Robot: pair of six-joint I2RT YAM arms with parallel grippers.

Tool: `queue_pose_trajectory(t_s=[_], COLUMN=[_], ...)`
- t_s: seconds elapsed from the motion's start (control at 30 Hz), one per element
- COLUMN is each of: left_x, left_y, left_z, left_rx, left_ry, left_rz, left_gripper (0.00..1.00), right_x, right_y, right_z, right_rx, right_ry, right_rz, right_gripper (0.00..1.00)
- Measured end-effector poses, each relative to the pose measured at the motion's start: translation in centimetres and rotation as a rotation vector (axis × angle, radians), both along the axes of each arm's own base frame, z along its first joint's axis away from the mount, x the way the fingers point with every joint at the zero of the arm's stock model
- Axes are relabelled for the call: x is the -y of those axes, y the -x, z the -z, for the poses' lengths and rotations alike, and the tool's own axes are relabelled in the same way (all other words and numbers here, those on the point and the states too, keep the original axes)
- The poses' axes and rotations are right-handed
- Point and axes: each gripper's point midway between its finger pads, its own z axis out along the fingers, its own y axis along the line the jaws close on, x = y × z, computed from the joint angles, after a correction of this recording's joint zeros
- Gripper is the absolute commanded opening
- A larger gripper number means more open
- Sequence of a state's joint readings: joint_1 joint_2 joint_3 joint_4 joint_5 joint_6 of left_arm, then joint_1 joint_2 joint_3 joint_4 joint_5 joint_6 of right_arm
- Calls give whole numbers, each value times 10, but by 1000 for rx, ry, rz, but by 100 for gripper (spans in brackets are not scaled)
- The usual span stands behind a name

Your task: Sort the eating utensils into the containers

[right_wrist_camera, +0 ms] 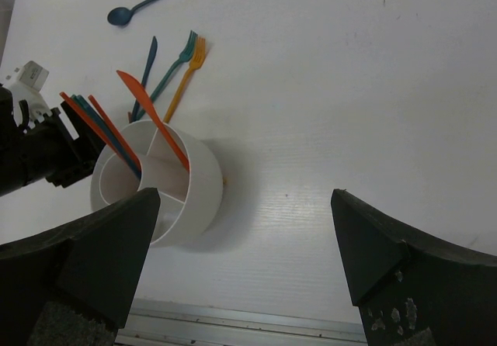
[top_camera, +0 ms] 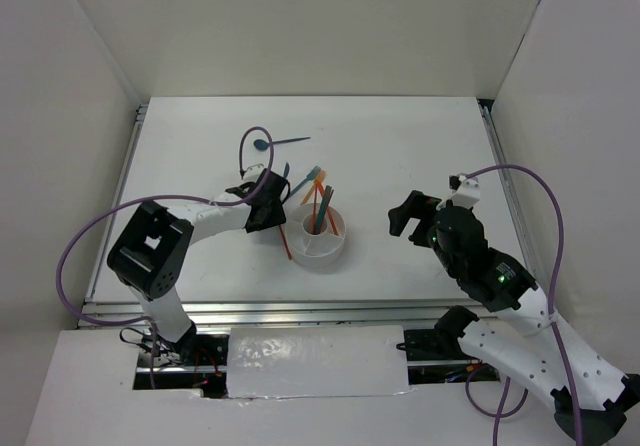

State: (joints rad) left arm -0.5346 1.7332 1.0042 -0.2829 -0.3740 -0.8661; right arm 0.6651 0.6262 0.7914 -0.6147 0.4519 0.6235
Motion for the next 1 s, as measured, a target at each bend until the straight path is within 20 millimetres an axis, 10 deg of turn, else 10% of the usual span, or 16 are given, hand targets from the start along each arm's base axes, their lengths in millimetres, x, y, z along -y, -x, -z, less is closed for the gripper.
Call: queue_pose_trajectory(t_s=[1.0], left_x=[10], left_y=[-4], left_z=[-1], left_rx=[-29], left_ry=[-22], left_rz=[12], left_gripper=[65], right_x=[-1], right_y=[0], right_z=[-1], right_rx=[0], right_ry=[-10], right_rz=[-1], right_gripper=[100])
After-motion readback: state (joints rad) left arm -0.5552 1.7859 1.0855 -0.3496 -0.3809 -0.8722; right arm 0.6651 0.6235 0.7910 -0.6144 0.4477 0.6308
